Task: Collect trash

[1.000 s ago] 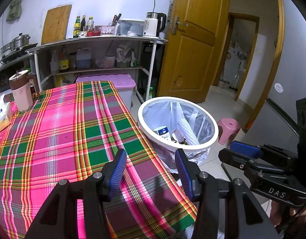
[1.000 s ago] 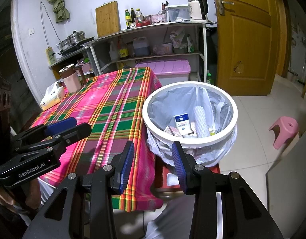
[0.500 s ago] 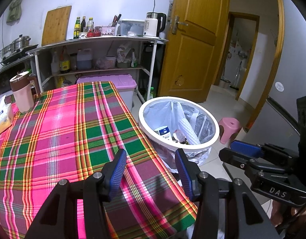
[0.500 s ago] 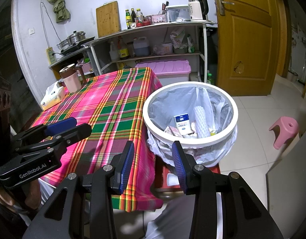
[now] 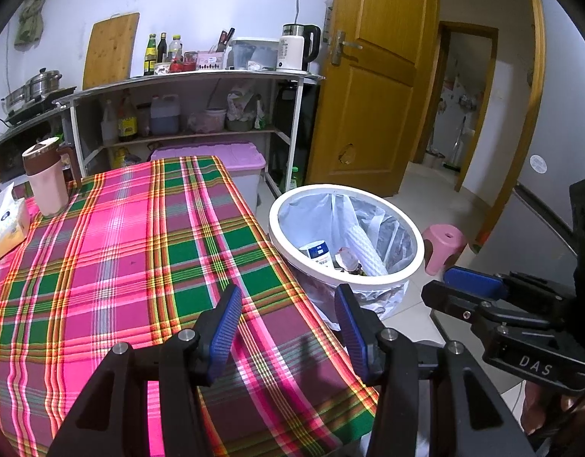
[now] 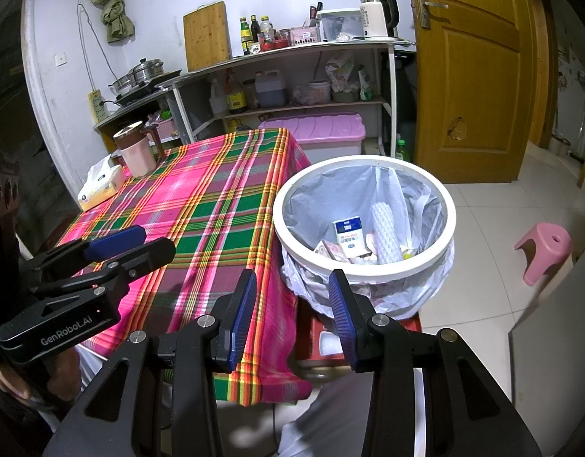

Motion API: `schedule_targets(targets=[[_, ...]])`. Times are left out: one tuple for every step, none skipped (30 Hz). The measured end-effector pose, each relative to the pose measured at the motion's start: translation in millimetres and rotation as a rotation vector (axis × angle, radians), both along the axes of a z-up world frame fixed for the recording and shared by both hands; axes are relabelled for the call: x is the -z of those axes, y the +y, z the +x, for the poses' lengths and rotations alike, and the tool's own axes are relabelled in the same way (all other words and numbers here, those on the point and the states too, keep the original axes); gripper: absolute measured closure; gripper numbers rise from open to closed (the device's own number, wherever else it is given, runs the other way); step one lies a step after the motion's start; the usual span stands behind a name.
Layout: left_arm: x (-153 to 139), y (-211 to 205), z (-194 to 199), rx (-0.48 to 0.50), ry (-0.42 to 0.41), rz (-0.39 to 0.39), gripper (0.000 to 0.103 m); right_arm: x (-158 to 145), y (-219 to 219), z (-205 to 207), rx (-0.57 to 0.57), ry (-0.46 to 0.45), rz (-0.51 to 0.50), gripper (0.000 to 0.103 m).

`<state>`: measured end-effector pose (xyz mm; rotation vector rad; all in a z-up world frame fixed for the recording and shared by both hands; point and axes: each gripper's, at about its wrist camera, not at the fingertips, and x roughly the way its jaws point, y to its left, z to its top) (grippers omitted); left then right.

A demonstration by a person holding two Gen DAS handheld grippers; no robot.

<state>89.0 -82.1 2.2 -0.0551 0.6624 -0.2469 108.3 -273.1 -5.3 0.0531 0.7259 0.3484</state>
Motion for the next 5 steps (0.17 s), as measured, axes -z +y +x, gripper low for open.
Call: schedule_targets(targets=[[-0.3,-0.8,0.7,-0.002,-0.001,0.001,0.053,-0.1,0.0,0.0,0.000,0.000,0.000,0.062],[-0.3,-0.2,0.6,-0.003,-0.001,0.000,0.053,-0.1,0.1,-0.1,0.000,0.000,0.000,0.062],[-0.1,-0.5,0.9,-0.001,0.000,-0.001,0.053,-0.3,0.3,-0.6,0.000,0.000,0.000,0.062],[-0.2,-0.4,0.9,0.000,0.002,-0.001,0.053,-0.3,0.0,0.0,0.000,0.000,0.000,0.062],[0.0,-0.2,0.8,0.000,0.004,-0.001,0.052,-0.3,0.1,-0.1,0.000,-0.001,0.000,0.062]])
